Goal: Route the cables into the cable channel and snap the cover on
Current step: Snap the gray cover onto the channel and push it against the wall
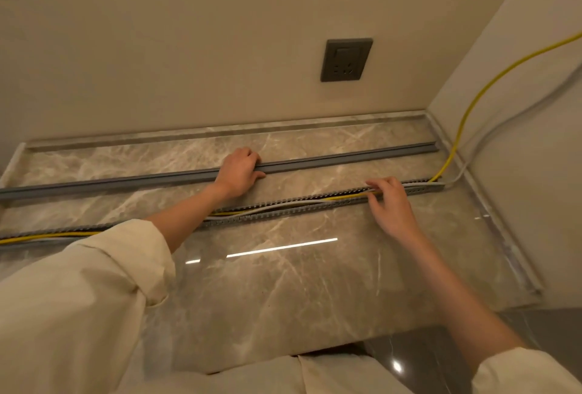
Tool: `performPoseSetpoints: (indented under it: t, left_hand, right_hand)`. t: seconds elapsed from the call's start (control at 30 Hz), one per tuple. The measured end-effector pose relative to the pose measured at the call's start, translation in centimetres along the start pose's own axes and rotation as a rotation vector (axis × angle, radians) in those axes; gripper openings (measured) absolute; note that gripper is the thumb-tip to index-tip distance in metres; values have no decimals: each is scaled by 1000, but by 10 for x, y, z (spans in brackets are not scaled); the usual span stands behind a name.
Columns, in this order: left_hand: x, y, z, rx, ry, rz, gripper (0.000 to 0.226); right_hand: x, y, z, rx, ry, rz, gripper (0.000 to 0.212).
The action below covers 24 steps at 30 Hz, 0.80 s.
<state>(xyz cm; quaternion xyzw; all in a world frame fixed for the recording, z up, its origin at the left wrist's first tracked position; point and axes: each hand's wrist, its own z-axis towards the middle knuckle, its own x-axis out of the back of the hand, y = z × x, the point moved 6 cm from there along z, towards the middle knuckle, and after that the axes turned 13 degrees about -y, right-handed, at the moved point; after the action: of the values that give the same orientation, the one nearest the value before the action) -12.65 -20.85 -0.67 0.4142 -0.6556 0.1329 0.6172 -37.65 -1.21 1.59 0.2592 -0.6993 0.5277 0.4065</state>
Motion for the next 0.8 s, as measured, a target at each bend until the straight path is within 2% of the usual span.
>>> performPoseSetpoints:
  t: [0.17,0.33,0.4,0.5,0.63,0.8]
  left_hand:
    - [-4,-1,-5,12,36,28,27]
    - [8,-8,-25,-16,123,19,29]
    - [14,-5,-32,-89,130,154,35]
    - [18,-3,-43,-148,137,299,19]
    - [27,-12,-47,-62,152,244,16]
    - [25,-12,-56,-96,126,245,6]
  right_hand:
    - [13,8,-2,10,46,34,31]
    - [20,23,4,-67,128,207,27]
    - [21,33,9,-149,175,314,25]
    - [20,46,18,-269,218,558,28]
    - [14,59,27,-380,187,878,36]
    - [14,64,30,-453,212,1177,39]
